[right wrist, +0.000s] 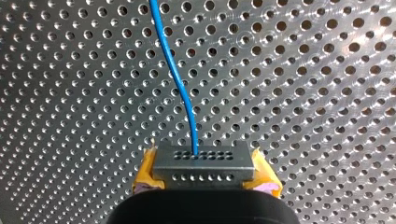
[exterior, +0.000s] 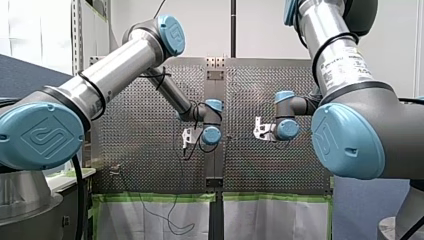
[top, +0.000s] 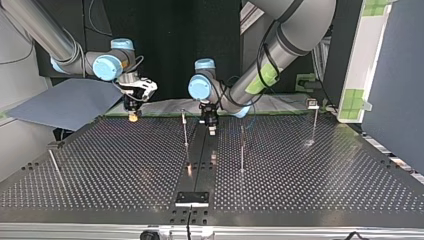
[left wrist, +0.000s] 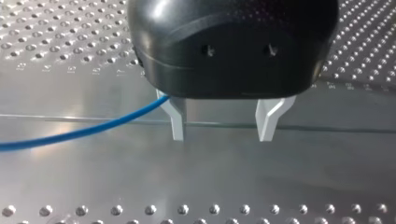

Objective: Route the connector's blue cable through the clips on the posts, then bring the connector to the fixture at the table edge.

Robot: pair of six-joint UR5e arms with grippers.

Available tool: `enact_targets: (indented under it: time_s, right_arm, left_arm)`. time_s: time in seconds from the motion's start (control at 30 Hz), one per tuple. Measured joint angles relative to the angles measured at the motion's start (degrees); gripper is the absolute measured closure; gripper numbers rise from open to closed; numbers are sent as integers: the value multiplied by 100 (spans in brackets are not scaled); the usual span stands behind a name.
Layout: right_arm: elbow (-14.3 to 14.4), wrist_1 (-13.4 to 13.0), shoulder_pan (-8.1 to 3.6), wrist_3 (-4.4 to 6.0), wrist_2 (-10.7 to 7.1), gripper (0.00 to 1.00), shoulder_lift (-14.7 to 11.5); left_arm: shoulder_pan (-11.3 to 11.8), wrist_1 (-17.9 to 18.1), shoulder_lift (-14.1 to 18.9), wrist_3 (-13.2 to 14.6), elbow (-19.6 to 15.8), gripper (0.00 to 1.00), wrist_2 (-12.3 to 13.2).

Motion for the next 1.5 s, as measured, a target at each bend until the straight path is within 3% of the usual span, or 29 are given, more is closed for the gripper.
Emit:
enact_targets:
  time_s: [0.47,0.87,1.2,1.5]
  right_arm:
    - [-516,129,-64,0,-13,100,469]
    - [-1130,542,-177,-32,-39,100,689]
    - [-1657,590,-213,-12,-266,100,702]
    - [-1925,780,-214,-6,-499,100,712]
  left_arm:
    - [148,-194,-3,89,260,82,168]
    - [256,-321,-4,209,390,82,163]
    - [289,-368,-5,290,394,82,143]
    - [317,-439,-6,343,393,82,137]
